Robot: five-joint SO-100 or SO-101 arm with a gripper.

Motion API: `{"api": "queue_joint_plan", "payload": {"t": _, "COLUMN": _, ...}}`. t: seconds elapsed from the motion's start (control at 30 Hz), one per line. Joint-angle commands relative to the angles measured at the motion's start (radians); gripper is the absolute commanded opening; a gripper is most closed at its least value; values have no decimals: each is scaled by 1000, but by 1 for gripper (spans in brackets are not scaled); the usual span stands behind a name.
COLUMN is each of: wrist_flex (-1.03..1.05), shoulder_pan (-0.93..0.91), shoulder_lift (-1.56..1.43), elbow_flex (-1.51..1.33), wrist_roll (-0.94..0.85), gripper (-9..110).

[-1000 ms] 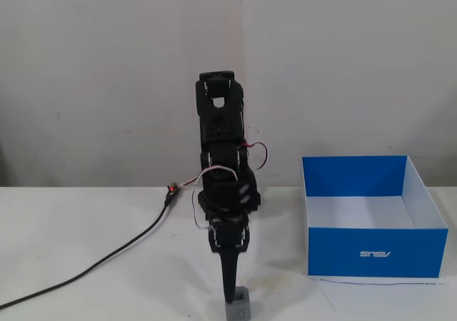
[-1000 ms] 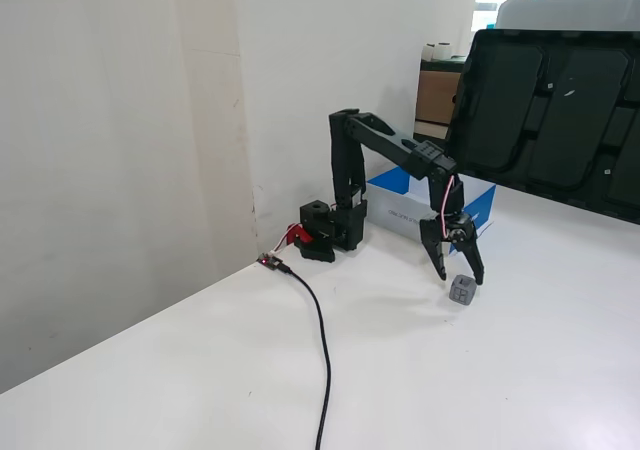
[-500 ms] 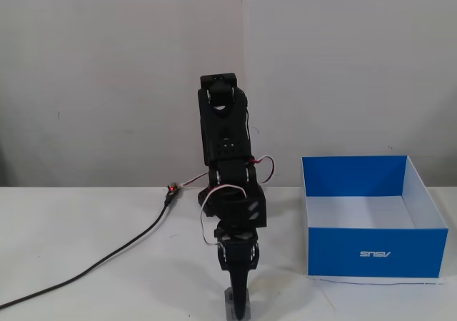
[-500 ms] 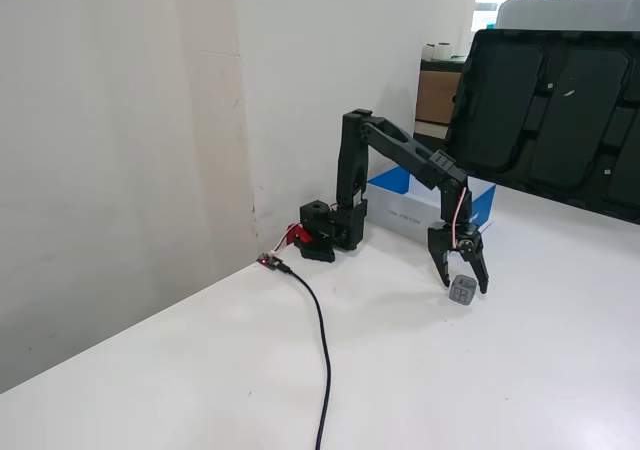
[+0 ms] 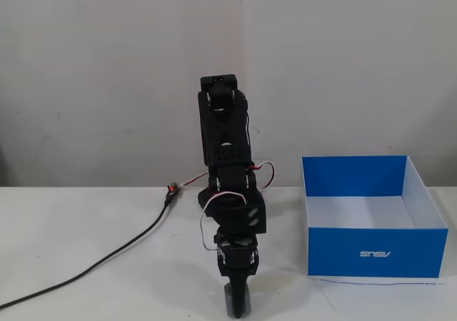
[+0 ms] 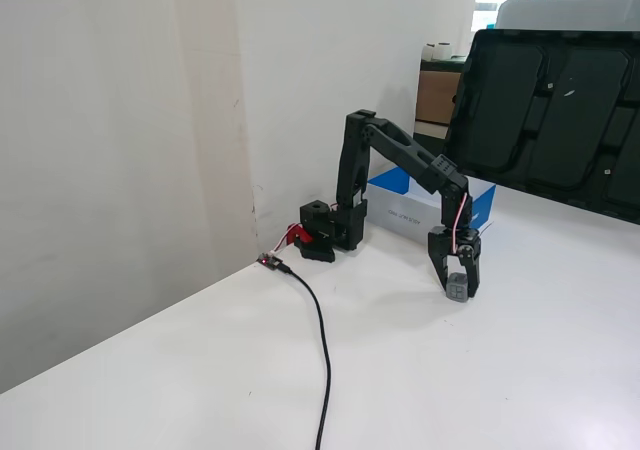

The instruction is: Pick the gray block and keep it in the box.

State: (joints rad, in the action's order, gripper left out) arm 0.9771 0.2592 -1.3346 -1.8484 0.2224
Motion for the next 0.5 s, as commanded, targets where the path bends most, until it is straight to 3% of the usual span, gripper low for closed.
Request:
{"api": "queue_joint_plan", "payload": {"t": 0.0, "wrist_flex": -11, "shoulder_pan": -6, "shoulder_lift": -18, "elbow_flex": 75, "wrist_roll": 6, "gripper": 13}}
{"api": "queue_joint_plan", "payload": {"t": 0.47, "wrist_flex": 216, "shoulder_pan": 58, "shoulder_lift": -218, "elbow_flex": 262, "wrist_roll": 6, "gripper": 11}}
